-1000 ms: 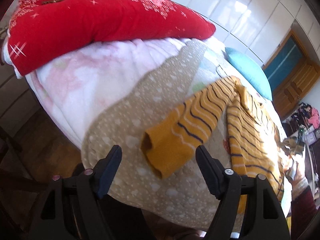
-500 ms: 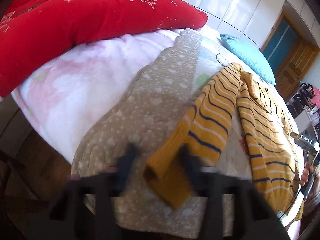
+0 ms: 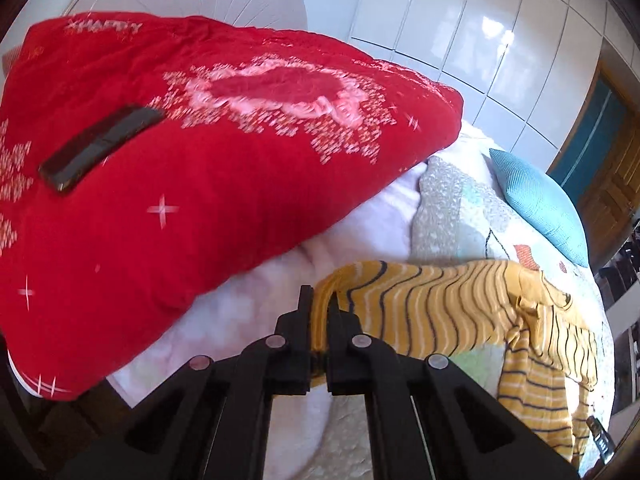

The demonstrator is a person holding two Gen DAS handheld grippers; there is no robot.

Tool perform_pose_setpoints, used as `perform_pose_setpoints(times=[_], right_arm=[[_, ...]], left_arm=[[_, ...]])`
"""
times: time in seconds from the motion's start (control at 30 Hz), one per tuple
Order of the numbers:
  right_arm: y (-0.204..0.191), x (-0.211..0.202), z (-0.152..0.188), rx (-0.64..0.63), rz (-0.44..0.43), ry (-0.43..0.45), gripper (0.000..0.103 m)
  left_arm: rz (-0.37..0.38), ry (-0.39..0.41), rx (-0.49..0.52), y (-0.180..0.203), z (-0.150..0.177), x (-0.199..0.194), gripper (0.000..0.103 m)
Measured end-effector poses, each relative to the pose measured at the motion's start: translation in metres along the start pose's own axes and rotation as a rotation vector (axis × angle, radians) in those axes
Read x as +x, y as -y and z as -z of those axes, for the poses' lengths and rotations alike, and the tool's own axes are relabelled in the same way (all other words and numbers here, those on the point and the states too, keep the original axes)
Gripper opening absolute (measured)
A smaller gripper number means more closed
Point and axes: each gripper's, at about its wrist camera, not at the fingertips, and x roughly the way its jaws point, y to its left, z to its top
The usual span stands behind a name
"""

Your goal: Fold small clothes

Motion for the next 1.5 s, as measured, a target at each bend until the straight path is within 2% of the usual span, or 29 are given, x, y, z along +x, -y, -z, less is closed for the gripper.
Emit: perform_pose_setpoints(times=[0.07, 0.17, 0.37, 0.5, 0.63, 0.67, 0.7, 0.73, 0.77, 0.83, 0.9, 0.93, 1.03, 1.13, 1.23, 1.3, 1.4, 1.5], right_arm=[[0.008, -0.005, 0.001, 0.027, -0.019, 0.01, 0.056], [0.024, -0.012, 0.007, 0.07, -0.036, 0.03, 0.056], [0.063, -0.021, 0.018, 0.173, -0.084, 0.046, 0.057], [0.091, -0.027, 0.031, 0.232, -0.094, 0.053, 0.057], [0.124, -0.029, 0.043, 0.29, -0.074, 0.055, 0.057], [0.133, -0.03, 0.045, 0.302, -0.066, 0.055, 0.057], [0.141, -0.03, 0.047, 0.315, -0.059, 0.057, 0.057], [0.15, -0.03, 0.05, 0.328, -0.051, 0.057, 0.057], [0.156, -0.03, 0.05, 0.338, -0.045, 0.055, 0.057], [0.167, -0.029, 0.05, 0.353, -0.043, 0.057, 0.057], [0.17, -0.029, 0.045, 0.347, -0.043, 0.066, 0.057], [0.168, -0.029, 0.039, 0.337, -0.046, 0.07, 0.06], [0.153, -0.026, 0.018, 0.294, -0.081, 0.092, 0.061], [0.122, -0.024, -0.013, 0.225, -0.125, 0.122, 0.061], [0.087, -0.015, -0.039, 0.176, -0.189, 0.118, 0.061], [0.06, -0.006, -0.049, 0.141, -0.228, 0.098, 0.061], [0.014, 0.015, -0.053, 0.054, -0.258, 0.051, 0.061], [-0.024, 0.042, -0.054, -0.027, -0.283, -0.003, 0.061]], left_arm=[[0.048, -0.011, 0.015, 0.023, -0.008, -0.002, 0.004], [0.145, -0.026, 0.079, 0.082, -0.012, -0.009, 0.004], [0.376, -0.087, 0.254, 0.249, 0.0, -0.013, 0.004], [0.518, -0.132, 0.4, 0.377, 0.028, -0.011, 0.004], [0.599, -0.19, 0.518, 0.477, 0.076, 0.003, 0.004], [0.607, -0.208, 0.537, 0.492, 0.088, 0.01, 0.006], [0.612, -0.23, 0.556, 0.505, 0.1, 0.018, 0.013], [0.612, -0.258, 0.569, 0.513, 0.11, 0.025, 0.027], [0.616, -0.286, 0.571, 0.514, 0.118, 0.032, 0.041], [0.654, -0.328, 0.553, 0.506, 0.129, 0.038, 0.052], [0.656, -0.339, 0.564, 0.49, 0.134, 0.033, 0.055], [0.645, -0.336, 0.567, 0.477, 0.135, 0.03, 0.058], [0.604, -0.325, 0.527, 0.429, 0.131, 0.02, 0.073], [0.527, -0.3, 0.485, 0.374, 0.128, 0.007, 0.074], [0.393, -0.237, 0.458, 0.317, 0.133, -0.004, 0.076], [0.325, -0.225, 0.422, 0.282, 0.137, -0.004, 0.077], [0.27, -0.253, 0.343, 0.235, 0.148, 0.006, 0.077], [0.232, -0.301, 0.27, 0.205, 0.164, 0.021, 0.077]])
